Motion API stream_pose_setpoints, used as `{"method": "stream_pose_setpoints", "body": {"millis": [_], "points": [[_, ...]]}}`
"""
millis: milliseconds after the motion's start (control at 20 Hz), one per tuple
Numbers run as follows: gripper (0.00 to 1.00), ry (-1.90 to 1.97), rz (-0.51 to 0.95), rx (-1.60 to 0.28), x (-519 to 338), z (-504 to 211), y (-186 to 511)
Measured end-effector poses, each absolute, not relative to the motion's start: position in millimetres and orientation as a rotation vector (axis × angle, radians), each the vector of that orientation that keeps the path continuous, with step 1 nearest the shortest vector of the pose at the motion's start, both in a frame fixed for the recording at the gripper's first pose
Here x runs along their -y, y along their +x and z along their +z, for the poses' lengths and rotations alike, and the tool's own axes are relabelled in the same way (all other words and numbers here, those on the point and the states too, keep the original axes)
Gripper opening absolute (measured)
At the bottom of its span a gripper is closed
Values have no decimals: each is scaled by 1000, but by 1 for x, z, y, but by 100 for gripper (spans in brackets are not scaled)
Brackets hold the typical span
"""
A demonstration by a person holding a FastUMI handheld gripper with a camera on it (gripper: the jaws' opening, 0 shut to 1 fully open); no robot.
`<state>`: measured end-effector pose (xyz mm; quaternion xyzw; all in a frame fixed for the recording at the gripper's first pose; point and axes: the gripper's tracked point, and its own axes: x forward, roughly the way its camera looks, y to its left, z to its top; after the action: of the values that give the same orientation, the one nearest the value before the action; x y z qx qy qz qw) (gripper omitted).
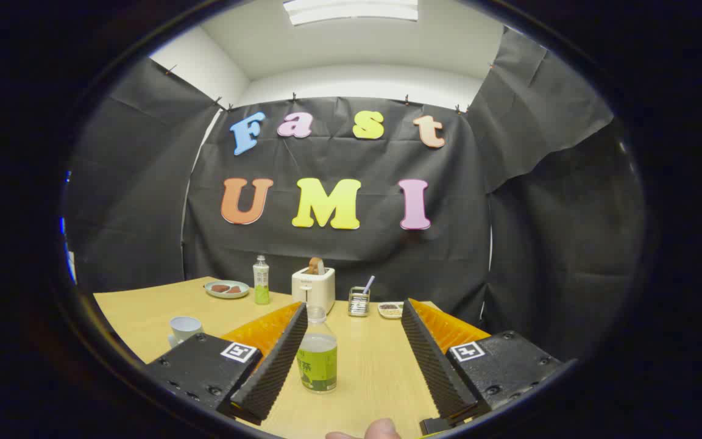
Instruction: Take the bottle from table, then pour the juice into the cup, finally place the bottle on the coaster
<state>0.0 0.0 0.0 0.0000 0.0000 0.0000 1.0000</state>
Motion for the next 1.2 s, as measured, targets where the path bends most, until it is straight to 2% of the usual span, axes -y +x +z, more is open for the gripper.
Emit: {"method": "stream_pose_setpoints", "body": {"millis": [1200], "points": [[99,-26,22,10,-13,9,0]]}}
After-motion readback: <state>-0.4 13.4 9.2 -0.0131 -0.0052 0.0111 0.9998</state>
